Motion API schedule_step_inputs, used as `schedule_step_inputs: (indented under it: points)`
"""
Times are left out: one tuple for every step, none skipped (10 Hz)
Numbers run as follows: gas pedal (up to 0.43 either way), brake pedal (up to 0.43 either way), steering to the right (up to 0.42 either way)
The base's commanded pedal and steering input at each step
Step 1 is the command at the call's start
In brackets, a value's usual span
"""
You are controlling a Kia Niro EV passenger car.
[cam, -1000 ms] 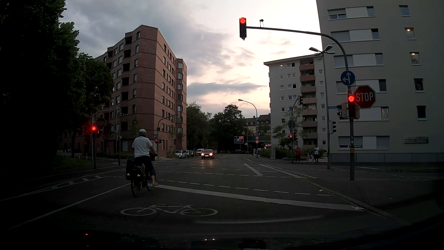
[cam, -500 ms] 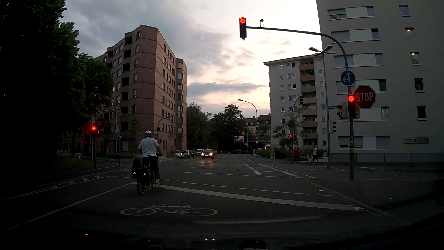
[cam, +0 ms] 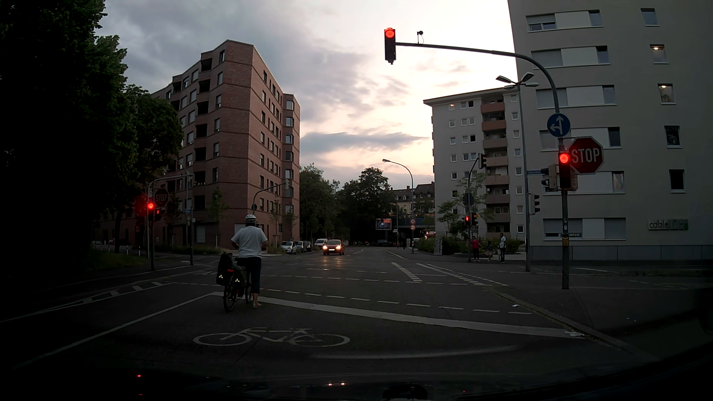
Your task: Follow the waypoints while adhering to traffic rules and regulations
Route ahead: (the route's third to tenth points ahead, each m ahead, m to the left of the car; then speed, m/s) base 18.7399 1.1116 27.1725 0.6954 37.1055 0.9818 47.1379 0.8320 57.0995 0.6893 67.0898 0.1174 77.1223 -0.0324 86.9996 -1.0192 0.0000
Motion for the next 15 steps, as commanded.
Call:
schedule_step_inputs:
  points:
    - [0.000,0.220,-0.008]
    - [0.000,0.220,-0.008]
    - [0.000,0.220,-0.008]
    - [0.000,0.213,-0.008]
    - [0.000,0.220,-0.008]
    - [0.000,0.213,-0.008]
    - [0.000,0.220,-0.008]
    - [0.000,0.220,-0.008]
    - [0.000,0.220,-0.008]
    - [0.000,0.220,-0.008]
    - [0.000,0.220,-0.008]
    - [0.000,0.220,-0.008]
    - [0.000,0.220,-0.008]
    - [0.000,0.220,-0.008]
    - [0.000,0.220,-0.008]
